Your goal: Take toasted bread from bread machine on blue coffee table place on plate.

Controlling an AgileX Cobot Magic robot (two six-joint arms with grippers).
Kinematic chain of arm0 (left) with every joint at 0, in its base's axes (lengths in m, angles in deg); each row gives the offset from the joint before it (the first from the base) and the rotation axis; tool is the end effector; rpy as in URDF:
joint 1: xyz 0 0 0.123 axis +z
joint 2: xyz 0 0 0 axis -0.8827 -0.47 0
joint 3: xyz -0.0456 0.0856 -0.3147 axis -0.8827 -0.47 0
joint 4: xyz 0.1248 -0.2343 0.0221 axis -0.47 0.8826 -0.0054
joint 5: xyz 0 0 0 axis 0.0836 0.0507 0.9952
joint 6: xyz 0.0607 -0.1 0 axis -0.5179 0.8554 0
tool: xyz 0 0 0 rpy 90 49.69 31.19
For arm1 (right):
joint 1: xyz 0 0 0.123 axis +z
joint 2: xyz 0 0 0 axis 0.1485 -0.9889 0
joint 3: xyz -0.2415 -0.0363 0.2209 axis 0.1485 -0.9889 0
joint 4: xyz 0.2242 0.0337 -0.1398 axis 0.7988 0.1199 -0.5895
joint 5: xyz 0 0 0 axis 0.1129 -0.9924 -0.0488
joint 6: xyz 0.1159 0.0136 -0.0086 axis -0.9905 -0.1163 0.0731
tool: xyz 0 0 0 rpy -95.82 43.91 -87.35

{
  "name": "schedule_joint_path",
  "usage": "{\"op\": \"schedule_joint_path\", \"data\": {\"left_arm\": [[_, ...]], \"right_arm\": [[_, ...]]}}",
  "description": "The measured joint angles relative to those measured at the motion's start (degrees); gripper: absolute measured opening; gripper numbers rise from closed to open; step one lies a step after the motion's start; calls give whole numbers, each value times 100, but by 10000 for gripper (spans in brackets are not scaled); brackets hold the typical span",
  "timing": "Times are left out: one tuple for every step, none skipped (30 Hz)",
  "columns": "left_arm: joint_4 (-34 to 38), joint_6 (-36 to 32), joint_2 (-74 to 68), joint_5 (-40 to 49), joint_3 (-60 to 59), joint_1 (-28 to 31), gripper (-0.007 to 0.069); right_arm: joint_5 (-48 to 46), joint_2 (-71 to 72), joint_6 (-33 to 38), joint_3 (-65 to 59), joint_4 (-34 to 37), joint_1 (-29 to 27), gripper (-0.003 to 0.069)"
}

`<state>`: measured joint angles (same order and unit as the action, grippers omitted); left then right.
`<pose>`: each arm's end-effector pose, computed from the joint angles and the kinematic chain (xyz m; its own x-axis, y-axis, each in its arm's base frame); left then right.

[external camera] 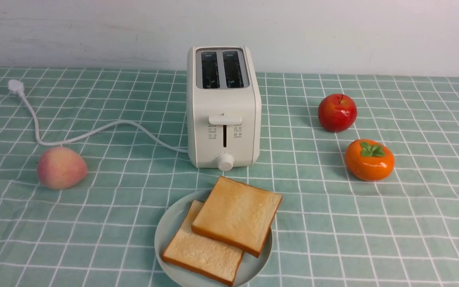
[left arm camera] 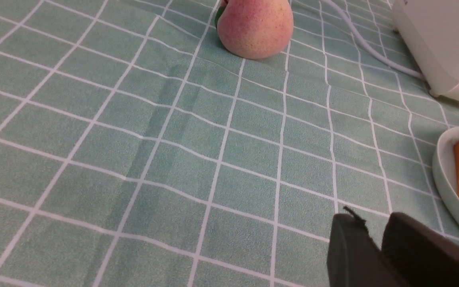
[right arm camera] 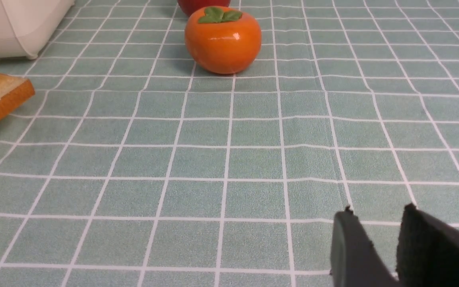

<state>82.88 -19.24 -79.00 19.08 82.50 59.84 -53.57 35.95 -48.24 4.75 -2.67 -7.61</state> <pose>0.0471 -0.0005 0.1593 -0.3009 -0.3868 -0.8717 -0.1004 0.9218 -0.3744 0.0475 0.0014 0.1660 -0.2927 -0.0006 -0.9562 -0.0198 0.9998 0.0054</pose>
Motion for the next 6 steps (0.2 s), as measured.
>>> {"op": "schedule_joint_path", "data": {"left_arm": [[0,0,0,0,0,0,122],[0,0,0,0,0,0,123],[0,0,0,0,0,0,124],[0,0,0,0,0,0,125],[0,0,0,0,0,0,126],[0,0,0,0,0,0,127]], "right_arm": [[0,0,0,0,0,0,195],[0,0,0,0,0,0,197],[0,0,0,0,0,0,199],[-5,0,0,0,0,0,199],[-5,0,0,0,0,0,200],[-5,0,0,0,0,0,202]]}}
